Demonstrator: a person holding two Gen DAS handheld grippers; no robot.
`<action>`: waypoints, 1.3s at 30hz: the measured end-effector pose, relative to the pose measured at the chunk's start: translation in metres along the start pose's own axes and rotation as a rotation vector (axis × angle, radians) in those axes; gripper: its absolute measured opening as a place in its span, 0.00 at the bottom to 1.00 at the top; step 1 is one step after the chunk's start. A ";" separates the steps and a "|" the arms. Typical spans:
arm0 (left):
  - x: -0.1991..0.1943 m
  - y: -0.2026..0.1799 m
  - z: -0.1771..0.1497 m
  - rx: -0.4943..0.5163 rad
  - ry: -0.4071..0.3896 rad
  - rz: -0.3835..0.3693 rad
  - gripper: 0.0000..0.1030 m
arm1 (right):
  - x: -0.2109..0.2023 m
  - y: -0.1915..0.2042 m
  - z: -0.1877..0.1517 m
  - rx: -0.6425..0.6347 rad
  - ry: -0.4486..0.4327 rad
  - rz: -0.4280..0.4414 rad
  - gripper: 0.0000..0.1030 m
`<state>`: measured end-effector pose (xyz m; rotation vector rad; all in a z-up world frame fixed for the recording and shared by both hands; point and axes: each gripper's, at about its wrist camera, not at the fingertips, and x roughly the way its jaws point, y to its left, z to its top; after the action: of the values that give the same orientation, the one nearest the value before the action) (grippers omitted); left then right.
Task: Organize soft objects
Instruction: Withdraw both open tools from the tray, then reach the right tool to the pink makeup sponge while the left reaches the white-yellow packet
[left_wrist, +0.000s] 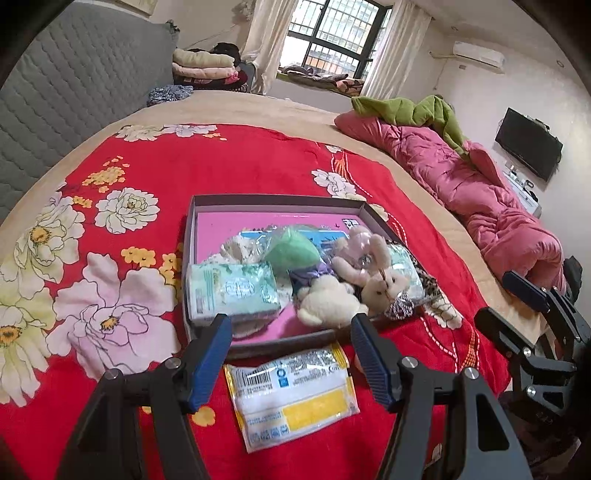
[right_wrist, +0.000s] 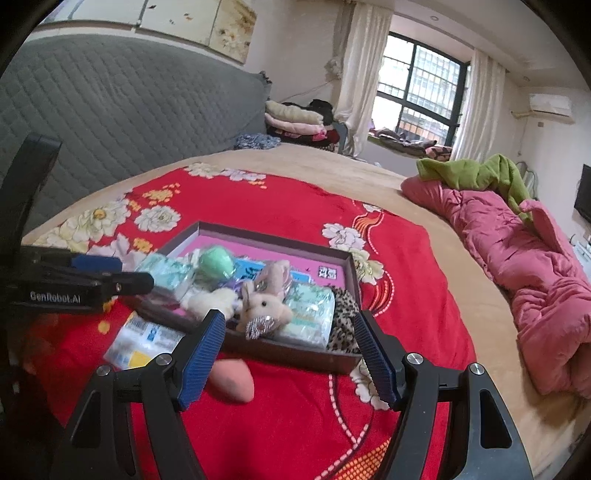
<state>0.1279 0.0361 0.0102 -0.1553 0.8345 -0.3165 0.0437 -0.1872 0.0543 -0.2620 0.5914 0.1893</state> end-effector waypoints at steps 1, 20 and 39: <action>-0.001 0.000 -0.001 0.000 0.001 0.000 0.64 | -0.002 0.000 -0.002 -0.003 0.004 0.005 0.72; -0.021 0.001 -0.041 0.006 0.068 0.005 0.64 | -0.026 0.004 -0.014 0.009 -0.003 0.044 0.72; 0.025 0.021 -0.061 -0.115 0.235 -0.066 0.64 | -0.008 0.006 -0.031 0.019 0.043 0.066 0.72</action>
<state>0.1019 0.0469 -0.0532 -0.2569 1.0824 -0.3528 0.0193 -0.1920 0.0327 -0.2290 0.6451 0.2426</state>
